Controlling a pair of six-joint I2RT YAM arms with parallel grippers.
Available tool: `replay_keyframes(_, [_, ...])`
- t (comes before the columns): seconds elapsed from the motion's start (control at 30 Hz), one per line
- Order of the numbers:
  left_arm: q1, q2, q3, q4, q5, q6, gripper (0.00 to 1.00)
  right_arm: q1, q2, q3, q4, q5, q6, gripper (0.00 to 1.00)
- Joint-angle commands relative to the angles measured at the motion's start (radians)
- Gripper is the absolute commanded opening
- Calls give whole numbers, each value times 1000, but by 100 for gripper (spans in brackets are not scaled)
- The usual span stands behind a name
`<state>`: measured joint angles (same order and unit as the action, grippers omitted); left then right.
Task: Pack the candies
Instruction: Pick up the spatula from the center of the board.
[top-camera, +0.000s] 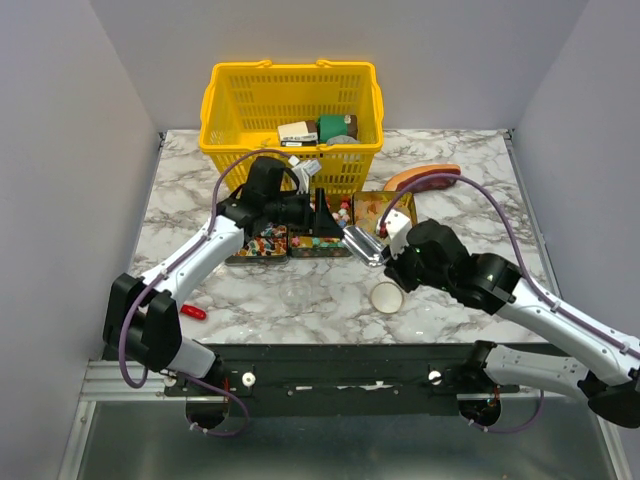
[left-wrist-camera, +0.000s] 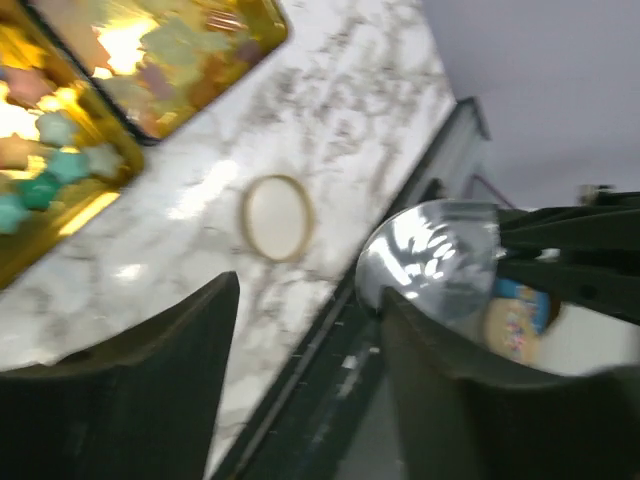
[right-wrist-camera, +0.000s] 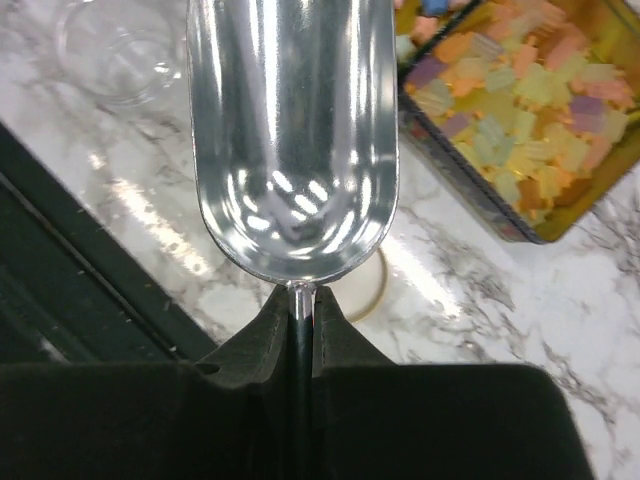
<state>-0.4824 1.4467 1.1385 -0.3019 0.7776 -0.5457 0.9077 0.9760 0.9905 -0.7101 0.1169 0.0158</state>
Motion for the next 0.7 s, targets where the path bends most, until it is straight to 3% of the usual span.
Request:
replay_keyframes(0.0, [19, -43, 35, -138, -300, 87, 88, -72, 33, 60, -26, 244, -105, 1])
replay_keyframes(0.07, [19, -92, 38, -135, -415, 98, 96, -136, 61, 77, -35, 221, -155, 1])
replay_keyframes(0.17, [19, -141, 40, -131, -494, 119, 98, -205, 98, 135, -48, 172, -244, 1])
replay_keyframes(0.37, [21, -152, 41, -140, -518, 139, 99, -299, 219, 299, -184, 8, -401, 1])
replay_keyframes(0.67, [22, -137, 12, -132, -517, 139, 99, -431, 440, 441, -370, -249, -473, 1])
